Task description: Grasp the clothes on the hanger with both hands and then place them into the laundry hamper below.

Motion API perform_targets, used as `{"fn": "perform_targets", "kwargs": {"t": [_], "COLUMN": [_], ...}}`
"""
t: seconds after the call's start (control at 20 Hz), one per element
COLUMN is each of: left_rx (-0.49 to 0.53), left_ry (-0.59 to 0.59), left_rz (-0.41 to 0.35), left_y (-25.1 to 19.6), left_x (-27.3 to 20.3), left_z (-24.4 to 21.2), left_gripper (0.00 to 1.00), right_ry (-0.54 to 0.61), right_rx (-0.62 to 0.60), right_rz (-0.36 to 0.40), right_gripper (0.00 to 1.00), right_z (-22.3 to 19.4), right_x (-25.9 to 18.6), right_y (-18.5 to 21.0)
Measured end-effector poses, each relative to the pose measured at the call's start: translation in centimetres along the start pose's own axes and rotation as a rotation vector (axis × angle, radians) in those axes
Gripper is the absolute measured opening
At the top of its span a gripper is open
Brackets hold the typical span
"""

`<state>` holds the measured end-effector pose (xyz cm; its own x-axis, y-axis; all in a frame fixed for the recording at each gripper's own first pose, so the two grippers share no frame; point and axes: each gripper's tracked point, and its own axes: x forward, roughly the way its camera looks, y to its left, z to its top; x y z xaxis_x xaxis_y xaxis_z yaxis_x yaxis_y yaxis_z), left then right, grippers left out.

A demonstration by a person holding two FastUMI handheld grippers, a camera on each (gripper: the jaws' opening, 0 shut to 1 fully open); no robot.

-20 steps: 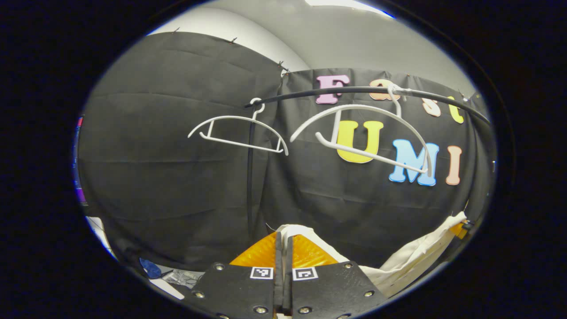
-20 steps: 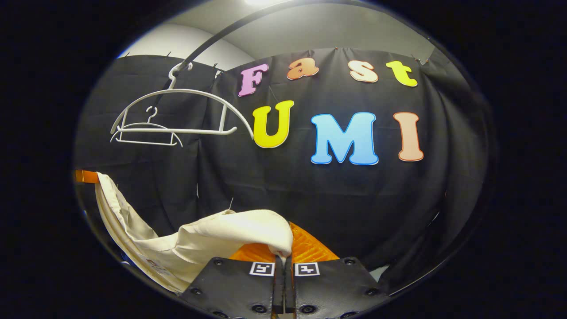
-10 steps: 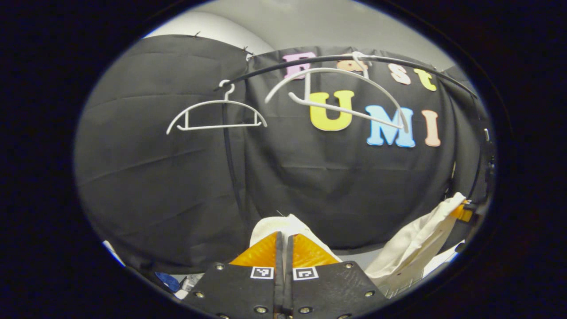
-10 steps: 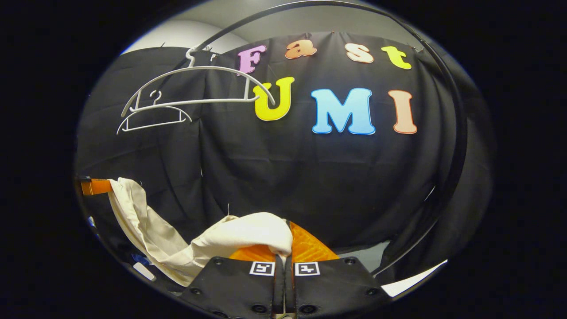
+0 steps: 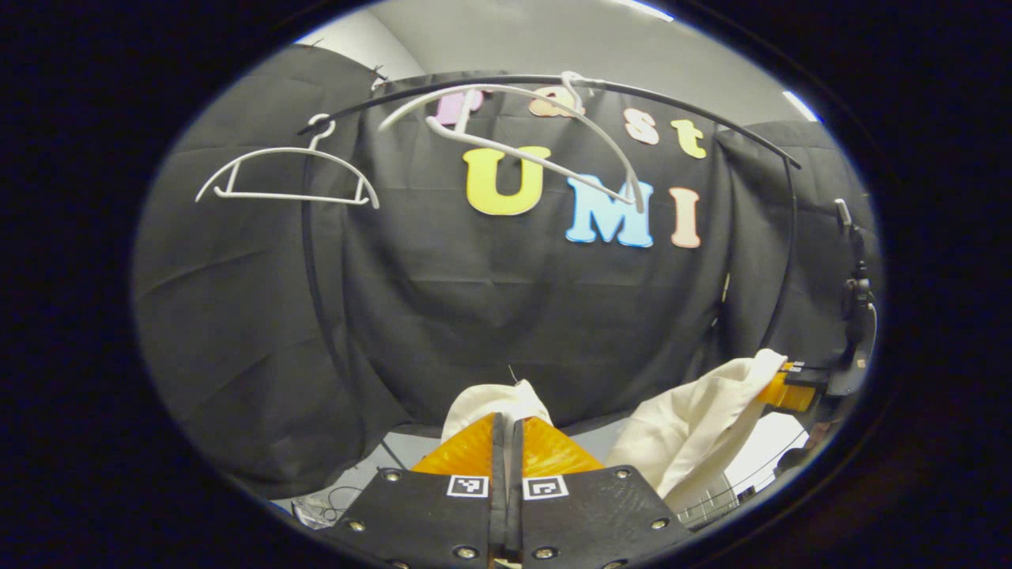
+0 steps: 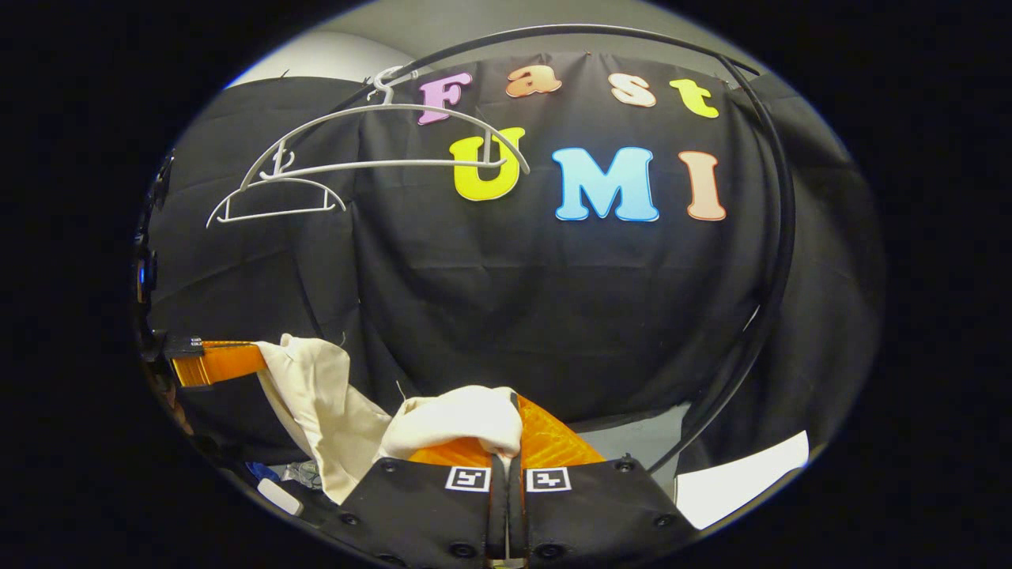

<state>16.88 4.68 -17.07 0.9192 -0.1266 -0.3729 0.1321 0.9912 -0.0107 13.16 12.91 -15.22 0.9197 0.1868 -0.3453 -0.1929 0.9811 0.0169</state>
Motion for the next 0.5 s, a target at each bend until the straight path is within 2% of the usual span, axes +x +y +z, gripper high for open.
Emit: {"fn": "perform_targets", "kwargs": {"t": [0.2, 0.5], "left_rx": [0.015, 0.038], "left_ry": [0.018, 0.103], "left_rz": [-0.119, -0.207], "left_y": [-2.8, -4.6], "left_x": [0.7, 2.8], "left_z": [-2.2, -5.9], "left_gripper": [0.01, 0.00], "right_ry": [0.050, 0.146], "right_rx": [0.071, 0.134], "right_rz": [-0.041, -0.127], "right_gripper": [0.02, 0.02], "right_z": [-2.5, -7.2], "right_x": [-0.3, -0.5], "right_y": [1.0, 0.3]}}
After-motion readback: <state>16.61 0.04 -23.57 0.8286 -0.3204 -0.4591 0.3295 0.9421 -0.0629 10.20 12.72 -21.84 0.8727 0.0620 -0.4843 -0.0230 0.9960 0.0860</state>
